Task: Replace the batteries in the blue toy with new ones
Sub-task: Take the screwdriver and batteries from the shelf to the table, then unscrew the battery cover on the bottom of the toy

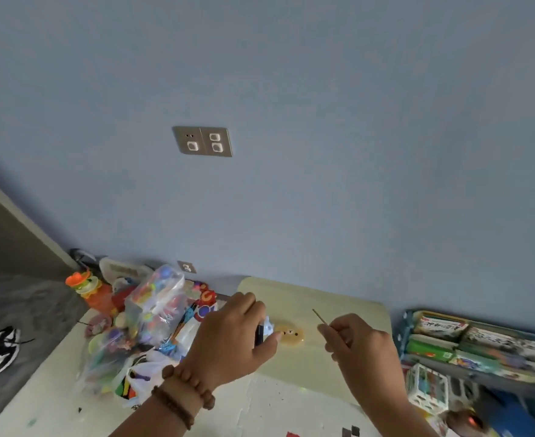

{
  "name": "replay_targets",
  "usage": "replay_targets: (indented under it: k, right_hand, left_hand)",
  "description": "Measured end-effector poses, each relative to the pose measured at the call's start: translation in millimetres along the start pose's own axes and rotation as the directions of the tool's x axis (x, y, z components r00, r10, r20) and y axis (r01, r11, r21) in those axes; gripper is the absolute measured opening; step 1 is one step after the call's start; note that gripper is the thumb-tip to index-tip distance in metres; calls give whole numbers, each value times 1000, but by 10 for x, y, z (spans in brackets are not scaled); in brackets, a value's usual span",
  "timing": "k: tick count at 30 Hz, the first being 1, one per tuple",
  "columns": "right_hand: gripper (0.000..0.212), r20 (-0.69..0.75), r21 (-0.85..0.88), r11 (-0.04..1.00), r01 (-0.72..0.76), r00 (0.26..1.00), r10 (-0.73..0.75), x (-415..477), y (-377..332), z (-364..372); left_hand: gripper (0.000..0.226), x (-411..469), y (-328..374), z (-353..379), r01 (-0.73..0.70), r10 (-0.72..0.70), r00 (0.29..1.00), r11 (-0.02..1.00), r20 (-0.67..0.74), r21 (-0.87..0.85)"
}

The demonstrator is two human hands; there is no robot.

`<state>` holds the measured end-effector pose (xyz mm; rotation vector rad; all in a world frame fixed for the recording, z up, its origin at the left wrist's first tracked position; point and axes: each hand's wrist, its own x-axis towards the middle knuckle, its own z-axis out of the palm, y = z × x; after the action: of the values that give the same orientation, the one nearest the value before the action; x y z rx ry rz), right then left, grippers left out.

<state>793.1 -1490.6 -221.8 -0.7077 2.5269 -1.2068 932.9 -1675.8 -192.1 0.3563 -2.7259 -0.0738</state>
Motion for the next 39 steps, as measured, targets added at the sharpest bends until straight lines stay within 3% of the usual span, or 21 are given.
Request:
replay_targets:
  k: [6, 12, 16, 23, 27, 31, 39]
  right_hand:
    - [19, -183, -18, 990, -142, 974, 136, 205, -69, 885]
    - [19, -266, -65, 983, -174, 952, 151, 370, 168, 1726]
    - [20, -316, -76, 983, -168, 939, 136, 500, 908, 2344]
    - [21, -365, -56, 960, -274, 901, 235, 702, 2737, 3797]
    - [22, -418, -124, 972, -197, 899, 129, 735, 3540, 4444]
    - [20, -434, -154, 974, -167, 897, 85, 746, 3826, 4581]
    - [24, -336, -261, 959, -114, 942, 20, 1121, 4003, 4662]
  left_hand:
    - [37, 243, -894, 709, -157, 168, 981, 982, 101, -106]
    - [37, 175, -1418, 1404, -217, 241, 966, 952, 95, -214]
    - [36, -64, -1693, 2263, -220, 239, 968, 955, 76, -200]
    - [37, -774, -2029, 4404, -201, 205, 978, 971, 22, -128]
    - [42, -1208, -2018, 5359, -255, 256, 967, 962, -5, -100]
    - [40, -1125, -1874, 5444, -294, 291, 956, 948, -49, -123]
    - [38, -1055, -2012, 5842, -266, 275, 959, 957, 71, -113]
